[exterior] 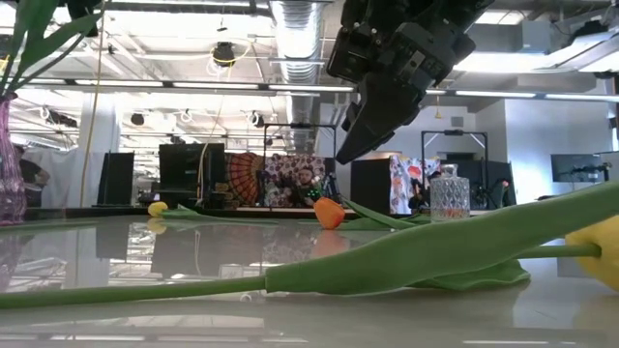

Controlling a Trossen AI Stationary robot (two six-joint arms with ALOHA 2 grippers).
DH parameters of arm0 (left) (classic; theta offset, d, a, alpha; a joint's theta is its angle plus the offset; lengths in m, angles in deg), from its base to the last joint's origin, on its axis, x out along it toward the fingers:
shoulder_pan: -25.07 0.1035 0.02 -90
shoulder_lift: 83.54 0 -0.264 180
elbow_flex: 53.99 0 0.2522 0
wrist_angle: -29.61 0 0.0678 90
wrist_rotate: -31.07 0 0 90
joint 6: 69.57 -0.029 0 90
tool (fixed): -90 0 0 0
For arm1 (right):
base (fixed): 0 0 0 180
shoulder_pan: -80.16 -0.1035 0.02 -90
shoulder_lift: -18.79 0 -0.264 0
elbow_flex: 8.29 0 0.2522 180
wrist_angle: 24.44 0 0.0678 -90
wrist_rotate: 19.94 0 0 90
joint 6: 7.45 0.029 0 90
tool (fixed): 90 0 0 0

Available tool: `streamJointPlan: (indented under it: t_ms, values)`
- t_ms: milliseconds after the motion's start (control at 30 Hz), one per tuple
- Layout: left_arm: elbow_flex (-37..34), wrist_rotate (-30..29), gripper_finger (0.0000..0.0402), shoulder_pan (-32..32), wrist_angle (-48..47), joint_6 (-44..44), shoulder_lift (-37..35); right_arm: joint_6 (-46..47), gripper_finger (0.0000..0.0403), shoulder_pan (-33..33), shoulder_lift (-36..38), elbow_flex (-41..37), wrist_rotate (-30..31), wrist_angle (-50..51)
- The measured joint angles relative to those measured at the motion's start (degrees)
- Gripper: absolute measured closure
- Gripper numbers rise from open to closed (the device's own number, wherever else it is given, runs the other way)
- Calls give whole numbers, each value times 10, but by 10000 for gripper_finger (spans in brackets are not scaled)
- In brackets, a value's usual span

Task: Sort flowers into vase by color
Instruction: Put the top black tulip into the pink vase

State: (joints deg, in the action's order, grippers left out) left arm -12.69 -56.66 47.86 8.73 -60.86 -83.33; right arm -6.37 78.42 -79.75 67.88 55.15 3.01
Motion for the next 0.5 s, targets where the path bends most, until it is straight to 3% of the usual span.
streamJointPlan:
  t_ms: [200,500]
  values:
    - [26,48,401,0,-29,-26,0,0,302,-1,0,0,0,0]
    - [48,65,402,0,-104,-73,0,0,302,-1,0,0,0,2]
